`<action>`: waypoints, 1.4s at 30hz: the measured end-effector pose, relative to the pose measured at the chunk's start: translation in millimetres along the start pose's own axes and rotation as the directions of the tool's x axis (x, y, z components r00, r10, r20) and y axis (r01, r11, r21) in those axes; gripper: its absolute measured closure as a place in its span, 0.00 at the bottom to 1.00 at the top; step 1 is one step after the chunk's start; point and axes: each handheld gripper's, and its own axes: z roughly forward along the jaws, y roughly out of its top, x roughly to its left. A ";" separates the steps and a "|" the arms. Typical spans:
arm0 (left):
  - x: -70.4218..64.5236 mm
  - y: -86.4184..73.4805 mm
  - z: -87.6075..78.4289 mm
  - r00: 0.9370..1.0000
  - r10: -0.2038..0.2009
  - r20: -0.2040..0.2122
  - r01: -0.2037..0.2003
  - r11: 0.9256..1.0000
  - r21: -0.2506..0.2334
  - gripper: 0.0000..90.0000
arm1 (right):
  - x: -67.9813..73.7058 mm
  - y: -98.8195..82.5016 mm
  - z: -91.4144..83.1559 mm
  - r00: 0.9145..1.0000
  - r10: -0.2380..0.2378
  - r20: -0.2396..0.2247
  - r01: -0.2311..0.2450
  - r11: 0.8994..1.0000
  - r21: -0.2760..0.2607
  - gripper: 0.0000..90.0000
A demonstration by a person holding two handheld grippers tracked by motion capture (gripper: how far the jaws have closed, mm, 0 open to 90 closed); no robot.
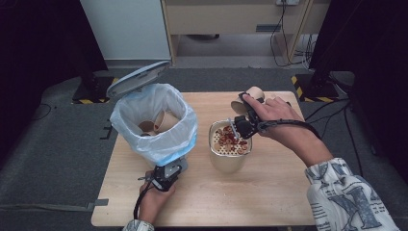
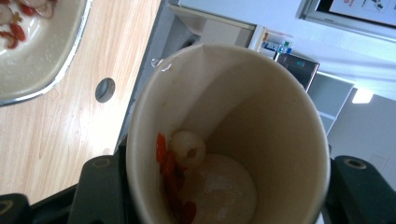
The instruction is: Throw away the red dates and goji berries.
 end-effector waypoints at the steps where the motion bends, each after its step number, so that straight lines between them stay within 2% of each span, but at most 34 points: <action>1: 0.1 0.0 0.0 1.000 0.000 0.000 0.000 1.000 0.000 0.97 | 0.4 -0.5 -0.7 1.000 0.005 0.002 -0.005 1.000 0.005 0.43; 6: 0.0 0.0 0.1 1.000 0.000 0.001 0.000 1.000 0.000 0.97 | -6.8 -4.4 -4.6 1.000 0.002 0.014 -0.002 1.000 0.002 0.43; 12: 0.1 0.0 -0.1 1.000 0.000 0.001 0.000 1.000 0.001 0.97 | -15.4 -8.4 -8.9 0.999 0.047 0.021 -0.047 0.999 -0.011 0.43; 13: 0.1 -0.1 0.0 1.000 0.000 0.001 0.000 1.000 0.000 0.97 | -17.3 -9.8 -9.9 0.997 0.071 0.020 -0.070 0.997 -0.012 0.43; 14: 0.1 -0.1 0.0 1.000 0.000 0.001 0.000 1.000 0.000 0.97 | -17.3 -9.8 -9.9 0.997 0.071 0.020 -0.070 0.997 -0.012 0.43; 15: 0.3 -0.1 -0.1 1.000 0.001 0.001 -0.001 1.000 0.002 0.97 | -19.5 -11.6 -10.2 0.994 0.111 0.015 -0.111 0.993 -0.030 0.43; 16: 0.3 -0.1 -0.1 1.000 0.001 0.001 -0.001 1.000 0.002 0.97 | -19.5 -11.6 -10.2 0.994 0.111 0.015 -0.111 0.993 -0.030 0.43; 17: 0.4 -0.1 -0.2 1.000 0.001 0.002 -0.001 1.000 0.002 0.97 | -20.5 -13.7 -9.9 0.982 0.189 -0.015 -0.189 0.980 -0.062 0.43; 18: 0.4 -0.1 -0.2 1.000 0.001 0.002 -0.001 1.000 0.002 0.97 | -20.5 -13.7 -9.9 0.982 0.189 -0.015 -0.189 0.980 -0.062 0.43; 19: 0.4 0.0 -0.1 1.000 0.003 0.002 -0.003 1.000 0.002 0.97 | -20.6 -16.3 -8.8 0.965 0.259 -0.047 -0.262 0.961 -0.088 0.43; 20: 0.4 0.0 -0.1 1.000 0.003 0.002 -0.003 1.000 0.002 0.97 | -19.7 -17.4 -7.8 0.954 0.291 -0.066 -0.297 0.950 -0.100 0.43; 21: 0.4 -0.1 -0.2 1.000 0.001 0.002 -0.001 1.000 0.002 0.97 | -18.7 -18.5 -6.8 0.947 0.312 -0.080 -0.320 0.941 -0.107 0.43; 22: 0.4 -0.1 -0.2 1.000 0.001 0.002 -0.001 1.000 0.002 0.97 | -18.7 -18.5 -6.8 0.947 0.312 -0.080 -0.320 0.941 -0.107 0.43; 23: 0.3 -0.1 -0.2 1.000 0.001 0.001 -0.001 1.000 0.002 0.97 | -16.3 -20.2 -4.5 0.929 0.356 -0.103 -0.367 0.923 -0.117 0.43; 24: 0.3 -0.1 -0.2 1.000 0.001 0.001 -0.001 1.000 0.002 0.97 | -16.3 -20.2 -4.5 0.929 0.356 -0.103 -0.367 0.923 -0.117 0.43; 25: 0.5 -0.1 -0.2 1.000 0.002 0.002 -0.002 1.000 0.002 0.97 | -15.4 -22.7 -2.6 0.908 0.398 -0.130 -0.413 0.902 -0.127 0.43; 26: 0.5 -0.1 -0.2 1.000 0.002 0.002 -0.002 1.000 0.002 0.97 | -15.4 -22.7 -2.6 0.908 0.398 -0.130 -0.413 0.902 -0.127 0.43; 27: 0.6 -0.1 -0.2 1.000 0.002 0.003 -0.002 1.000 0.002 0.97 | -15.3 -24.4 -1.5 0.897 0.417 -0.144 -0.436 0.890 -0.133 0.43; 28: 0.5 -0.1 -0.3 1.000 0.002 0.002 -0.002 1.000 0.002 0.97 | -14.9 -25.7 -0.4 0.883 0.442 -0.156 -0.463 0.876 -0.136 0.43; 29: 0.6 -0.1 -0.2 1.000 0.003 0.002 -0.003 1.000 0.002 0.97 | -13.8 -28.4 1.8 0.857 0.482 -0.183 -0.508 0.849 -0.141 0.43; 30: 0.6 -0.1 -0.2 1.000 0.003 0.002 -0.003 1.000 0.002 0.97 | -13.8 -28.4 1.8 0.857 0.482 -0.183 -0.508 0.849 -0.141 0.43; 31: 0.6 -0.1 -0.2 1.000 0.003 0.003 -0.003 1.000 0.002 0.97 | -12.8 -31.2 4.0 0.835 0.508 -0.211 -0.540 0.829 -0.146 0.43; 32: 0.6 -0.2 -0.2 1.000 0.003 0.002 -0.003 1.000 0.002 0.97 | -11.6 -31.7 4.3 0.819 0.529 -0.224 -0.564 0.813 -0.142 0.43; 33: 0.6 -0.2 -0.2 1.000 0.003 0.003 -0.003 1.000 0.001 0.97 | -11.6 -31.7 4.3 0.819 0.529 -0.224 -0.564 0.813 -0.142 0.43; 34: 0.6 -0.2 -0.2 1.000 0.001 0.003 -0.001 1.000 0.001 0.97 | -11.2 -33.1 5.1 0.807 0.541 -0.239 -0.580 0.801 -0.147 0.43; 35: 0.7 -0.2 -0.2 1.000 0.003 0.003 -0.003 1.000 0.001 0.97 | -10.3 -35.8 6.2 0.777 0.569 -0.268 -0.617 0.772 -0.150 0.43; 36: 0.6 -0.2 -0.2 1.000 0.003 0.003 -0.003 1.000 0.001 0.97 | -10.3 -35.8 6.2 0.777 0.569 -0.268 -0.617 0.772 -0.150 0.43; 37: 0.7 -0.2 -0.2 1.000 0.003 0.003 -0.003 1.000 0.001 0.97 | -9.3 -39.1 7.2 0.750 0.596 -0.287 -0.649 0.747 -0.146 0.43; 38: 0.7 -0.2 -0.2 1.000 0.003 0.003 -0.003 1.000 0.001 0.97 | -9.3 -39.1 7.2 0.750 0.596 -0.287 -0.649 0.747 -0.146 0.43; 39: 0.8 -0.3 -0.2 1.000 0.004 0.004 -0.004 1.000 0.001 0.97 | -8.2 -42.6 8.0 0.722 0.621 -0.305 -0.680 0.719 -0.143 0.43; 42: 0.8 -0.4 0.0 1.000 0.003 0.004 -0.003 1.000 -0.002 0.97 | -6.7 -47.2 8.9 0.682 0.651 -0.333 -0.719 0.681 -0.141 0.43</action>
